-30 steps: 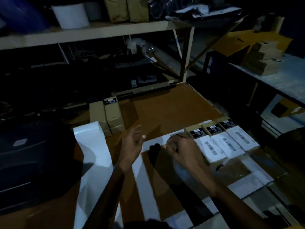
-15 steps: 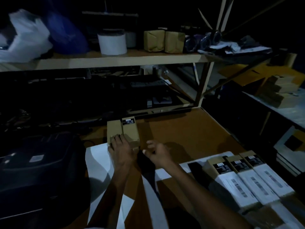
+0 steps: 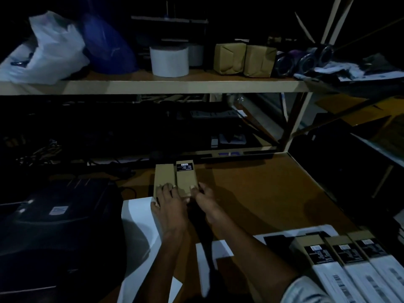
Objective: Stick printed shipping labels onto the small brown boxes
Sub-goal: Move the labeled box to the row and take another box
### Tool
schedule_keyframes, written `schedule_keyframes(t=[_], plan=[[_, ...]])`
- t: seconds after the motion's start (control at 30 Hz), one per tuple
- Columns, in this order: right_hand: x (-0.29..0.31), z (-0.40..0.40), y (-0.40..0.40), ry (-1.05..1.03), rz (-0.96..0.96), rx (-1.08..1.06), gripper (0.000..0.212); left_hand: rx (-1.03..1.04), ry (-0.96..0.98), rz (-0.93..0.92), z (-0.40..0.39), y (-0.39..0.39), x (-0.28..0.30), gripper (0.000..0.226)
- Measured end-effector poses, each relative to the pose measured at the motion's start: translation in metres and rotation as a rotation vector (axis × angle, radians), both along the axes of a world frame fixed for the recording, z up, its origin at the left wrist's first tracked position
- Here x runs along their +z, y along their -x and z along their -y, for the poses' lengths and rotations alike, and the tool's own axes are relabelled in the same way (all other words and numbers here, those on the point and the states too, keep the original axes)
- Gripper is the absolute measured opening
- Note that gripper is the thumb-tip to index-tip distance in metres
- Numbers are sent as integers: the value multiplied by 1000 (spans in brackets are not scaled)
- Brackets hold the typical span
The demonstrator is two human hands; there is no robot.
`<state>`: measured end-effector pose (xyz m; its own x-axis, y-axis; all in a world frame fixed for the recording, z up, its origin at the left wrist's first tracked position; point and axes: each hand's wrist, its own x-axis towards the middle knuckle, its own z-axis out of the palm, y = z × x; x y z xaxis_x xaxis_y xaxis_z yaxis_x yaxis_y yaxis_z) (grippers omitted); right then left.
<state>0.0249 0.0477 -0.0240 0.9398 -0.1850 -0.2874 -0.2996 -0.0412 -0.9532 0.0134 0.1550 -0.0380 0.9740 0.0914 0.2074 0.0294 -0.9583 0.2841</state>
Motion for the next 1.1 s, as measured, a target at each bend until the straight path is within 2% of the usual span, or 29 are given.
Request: schedule_keyframes(t=[0.1,0.17,0.27,0.33,0.43,0.5,0.57,0.67,0.77,0.93,1.0,1.1], plan=[[-12,8,-3,-56,-43,-20,43,-17,24,17,4,3,1,62],[-14,13,-1,-139,-65,-64,37,-42,78,35,9,4,2,58],[-8,20,13,-196,-27,-113,30,-82,202,49,19,10,3,58],[-7,27,27,-241,-22,-143,27,-108,353,51,23,15,-3,48],[-8,36,59,-297,-39,-173,30,-215,582,50,25,37,-15,36],[-8,41,89,-356,-52,-232,23,-304,704,39,26,65,-12,37],[-6,48,123,-434,-81,-289,17,-409,768,64,22,95,-6,31],[-7,58,176,-496,-150,-334,22,-524,763,133,8,133,-3,15],[-15,64,216,-498,-206,-394,23,-445,876,66,-3,155,-15,32],[-17,66,256,-363,-265,-351,18,-397,1060,-220,-20,177,-36,96],[-17,66,270,-337,-275,-311,16,-406,1083,-303,-25,187,-41,107],[-24,68,282,-249,-239,-318,25,-395,1097,-344,-25,198,-44,115]])
